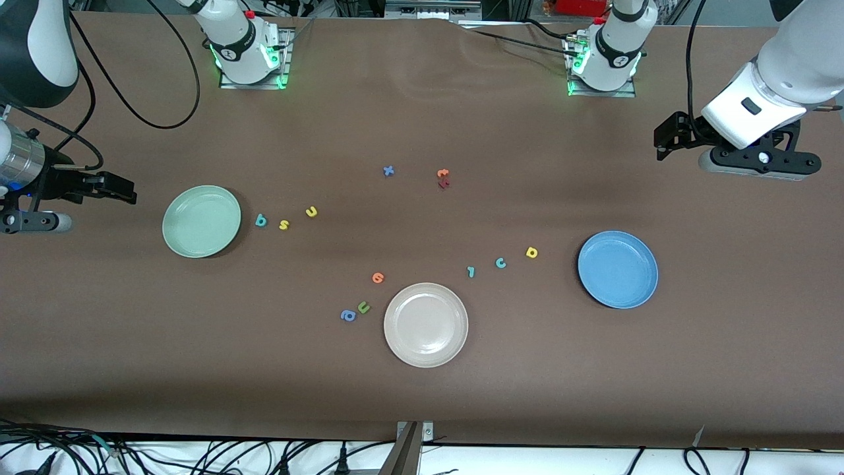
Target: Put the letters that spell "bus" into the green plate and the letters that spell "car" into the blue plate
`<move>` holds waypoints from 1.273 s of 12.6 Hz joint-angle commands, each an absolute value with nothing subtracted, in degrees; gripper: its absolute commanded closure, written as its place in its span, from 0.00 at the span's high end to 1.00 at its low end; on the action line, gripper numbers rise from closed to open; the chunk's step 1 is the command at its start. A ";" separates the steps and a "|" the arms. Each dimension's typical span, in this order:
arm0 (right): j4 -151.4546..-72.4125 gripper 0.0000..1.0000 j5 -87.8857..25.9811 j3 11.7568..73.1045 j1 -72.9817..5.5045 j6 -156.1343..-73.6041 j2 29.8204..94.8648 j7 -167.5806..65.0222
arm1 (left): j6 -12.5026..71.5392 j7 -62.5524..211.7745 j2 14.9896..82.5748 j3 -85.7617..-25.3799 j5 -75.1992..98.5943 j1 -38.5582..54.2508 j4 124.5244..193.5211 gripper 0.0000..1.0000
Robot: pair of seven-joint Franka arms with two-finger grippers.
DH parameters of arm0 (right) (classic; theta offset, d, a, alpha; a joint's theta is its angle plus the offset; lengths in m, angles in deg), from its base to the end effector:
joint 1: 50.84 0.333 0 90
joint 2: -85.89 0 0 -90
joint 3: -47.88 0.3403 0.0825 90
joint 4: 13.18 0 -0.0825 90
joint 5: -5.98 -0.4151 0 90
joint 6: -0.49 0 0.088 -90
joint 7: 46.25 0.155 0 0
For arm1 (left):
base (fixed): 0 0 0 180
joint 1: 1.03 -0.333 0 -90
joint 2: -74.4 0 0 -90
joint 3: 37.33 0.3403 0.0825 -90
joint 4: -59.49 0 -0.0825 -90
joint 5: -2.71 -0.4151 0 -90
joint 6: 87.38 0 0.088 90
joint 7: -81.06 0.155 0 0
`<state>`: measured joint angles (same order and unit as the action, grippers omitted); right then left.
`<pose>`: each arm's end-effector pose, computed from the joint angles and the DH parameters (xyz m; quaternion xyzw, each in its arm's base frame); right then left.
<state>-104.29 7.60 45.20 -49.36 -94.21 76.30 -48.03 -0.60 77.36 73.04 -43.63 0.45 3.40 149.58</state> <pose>0.6323 -0.0157 0.4956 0.9984 0.0071 -0.0527 0.0166 0.5738 -0.1016 0.5818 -0.9971 0.0610 0.0380 0.0234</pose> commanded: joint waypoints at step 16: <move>-104.58 0.99 7.48 45.33 -49.43 -93.73 77.46 -47.30 | -1.07 77.02 72.73 -43.92 -0.28 3.37 148.52 1.00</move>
<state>-104.22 7.60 45.23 -49.34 -94.10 76.43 -48.03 -0.60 77.36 73.04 -43.63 0.45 3.40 149.58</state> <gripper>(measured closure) 0.004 0.000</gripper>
